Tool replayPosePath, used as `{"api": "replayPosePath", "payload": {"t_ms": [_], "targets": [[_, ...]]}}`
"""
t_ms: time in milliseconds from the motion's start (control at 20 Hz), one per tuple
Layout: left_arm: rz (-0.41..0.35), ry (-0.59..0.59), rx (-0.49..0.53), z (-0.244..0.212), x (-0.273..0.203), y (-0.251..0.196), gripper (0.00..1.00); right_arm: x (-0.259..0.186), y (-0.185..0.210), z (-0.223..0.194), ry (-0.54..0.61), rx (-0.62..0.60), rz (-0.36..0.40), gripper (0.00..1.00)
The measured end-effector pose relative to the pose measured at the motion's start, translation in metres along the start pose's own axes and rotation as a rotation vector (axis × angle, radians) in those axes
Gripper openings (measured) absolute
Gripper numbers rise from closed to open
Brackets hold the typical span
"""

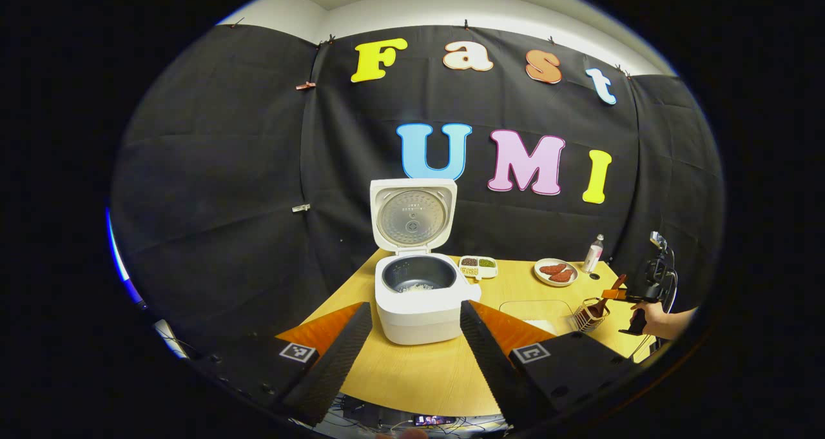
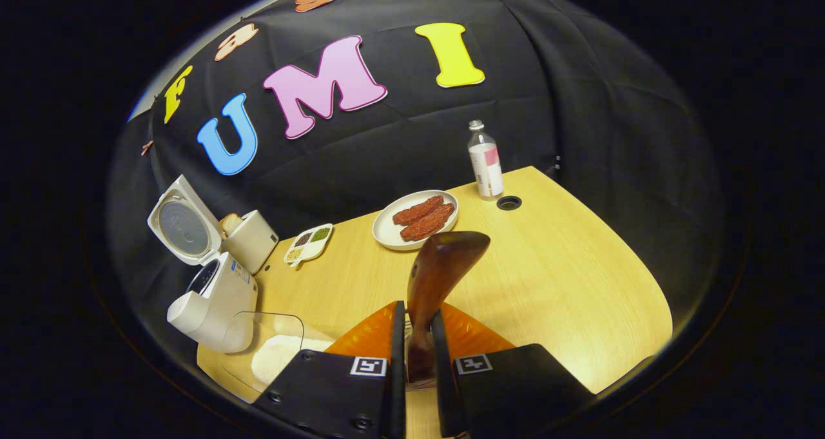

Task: Close the left gripper, press the button to open the rice cooker; take a wooden spoon from the chopstick holder with the right hand, scoop a spoonful of rice and pour it into the rice cooker, then put the wooden spoon back into the chopstick holder.

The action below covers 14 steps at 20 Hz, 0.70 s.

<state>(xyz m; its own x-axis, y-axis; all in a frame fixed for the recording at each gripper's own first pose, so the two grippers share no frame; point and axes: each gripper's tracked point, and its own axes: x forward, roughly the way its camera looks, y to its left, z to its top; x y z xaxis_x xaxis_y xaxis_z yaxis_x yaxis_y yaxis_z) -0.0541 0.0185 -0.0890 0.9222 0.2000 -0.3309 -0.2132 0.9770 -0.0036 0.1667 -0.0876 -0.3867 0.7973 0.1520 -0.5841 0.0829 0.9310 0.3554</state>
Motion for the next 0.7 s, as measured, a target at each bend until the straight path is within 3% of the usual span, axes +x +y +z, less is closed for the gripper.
{"api": "replayPosePath", "payload": {"t_ms": [50,100,200,250,300,400,450,500,700], "targets": [[-0.004,-0.003,-0.002,0.002,0.0,0.001,0.95,-0.002,-0.004,0.002,-0.003,0.007,-0.014,0.16],[-0.009,-0.005,-0.005,0.002,0.001,0.002,0.95,-0.007,-0.004,0.002,-0.002,0.016,-0.021,0.23],[-0.017,-0.011,-0.008,0.004,0.002,0.004,0.95,-0.015,-0.008,0.004,-0.009,0.018,-0.034,0.43],[-0.021,-0.015,-0.009,0.006,0.004,0.006,0.95,-0.021,-0.012,0.006,-0.017,0.012,-0.047,0.6],[-0.027,-0.02,-0.011,0.008,0.005,0.008,0.95,-0.027,-0.014,0.009,-0.025,0.007,-0.058,0.57],[-0.045,-0.03,-0.016,0.011,0.008,0.009,0.95,-0.046,-0.01,0.01,-0.036,0.018,-0.059,0.74],[-0.054,-0.036,-0.02,0.014,0.011,0.011,0.95,-0.053,-0.011,0.015,-0.048,0.022,-0.068,0.77],[-0.066,-0.043,-0.022,0.017,0.013,0.012,0.95,-0.058,-0.011,0.018,-0.062,0.023,-0.079,0.99],[-0.117,-0.08,-0.016,0.034,0.027,0.015,0.95,-0.096,0.001,0.026,-0.109,0.034,-0.09,0.99]]}}
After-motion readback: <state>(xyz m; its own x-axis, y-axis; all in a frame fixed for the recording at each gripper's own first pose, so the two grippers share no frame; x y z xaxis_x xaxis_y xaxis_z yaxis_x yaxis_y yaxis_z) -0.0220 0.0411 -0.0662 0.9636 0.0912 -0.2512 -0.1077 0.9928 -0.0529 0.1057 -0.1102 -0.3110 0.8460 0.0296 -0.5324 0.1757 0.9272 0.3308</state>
